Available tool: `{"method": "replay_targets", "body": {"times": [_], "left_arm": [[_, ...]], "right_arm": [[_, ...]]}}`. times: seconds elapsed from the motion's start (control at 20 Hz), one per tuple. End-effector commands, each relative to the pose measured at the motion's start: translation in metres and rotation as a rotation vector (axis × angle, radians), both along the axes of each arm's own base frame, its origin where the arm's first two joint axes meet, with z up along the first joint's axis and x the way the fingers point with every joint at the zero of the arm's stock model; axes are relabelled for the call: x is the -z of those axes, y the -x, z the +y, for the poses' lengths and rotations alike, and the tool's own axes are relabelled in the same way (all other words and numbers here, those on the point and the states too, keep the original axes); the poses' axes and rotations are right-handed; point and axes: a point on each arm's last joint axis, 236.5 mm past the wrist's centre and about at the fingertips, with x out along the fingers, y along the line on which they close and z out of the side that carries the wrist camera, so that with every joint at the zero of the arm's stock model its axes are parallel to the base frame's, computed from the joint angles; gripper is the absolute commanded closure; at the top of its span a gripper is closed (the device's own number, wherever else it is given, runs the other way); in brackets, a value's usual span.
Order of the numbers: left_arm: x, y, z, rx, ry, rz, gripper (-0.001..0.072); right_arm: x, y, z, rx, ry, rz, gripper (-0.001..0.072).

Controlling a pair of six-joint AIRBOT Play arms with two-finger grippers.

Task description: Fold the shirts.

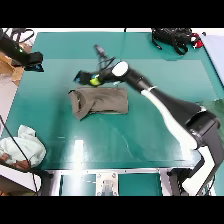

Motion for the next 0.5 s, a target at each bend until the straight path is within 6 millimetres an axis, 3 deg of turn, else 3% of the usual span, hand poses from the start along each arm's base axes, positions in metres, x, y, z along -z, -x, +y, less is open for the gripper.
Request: {"method": "replay_targets", "body": {"times": [0.0,0.15,0.2,0.3,0.45], "left_arm": [[0.005,-0.002,0.004,0.005,-0.002,-0.013,0.0685],[0.005,-0.002,0.004,0.005,-0.003,-0.011,0.0685],[0.005,-0.002,0.004,0.005,-0.002,-0.011,0.0685],[0.005,-0.002,0.004,0.005,-0.002,-0.011,0.0685],[0.005,-0.002,0.004,0.005,-0.002,-0.011,0.0685]], "right_arm": [[0.007,-0.02,-0.106,0.027,0.116,0.122,0.017],[0.044,-0.021,-0.219,0.09,0.293,0.28,0.0169],[0.059,-0.017,-0.244,0.114,0.31,0.338,0.0169],[0.09,-0.005,-0.266,0.149,0.312,0.434,0.0169],[0.135,0.012,-0.257,0.16,0.311,0.481,0.0169]]}}
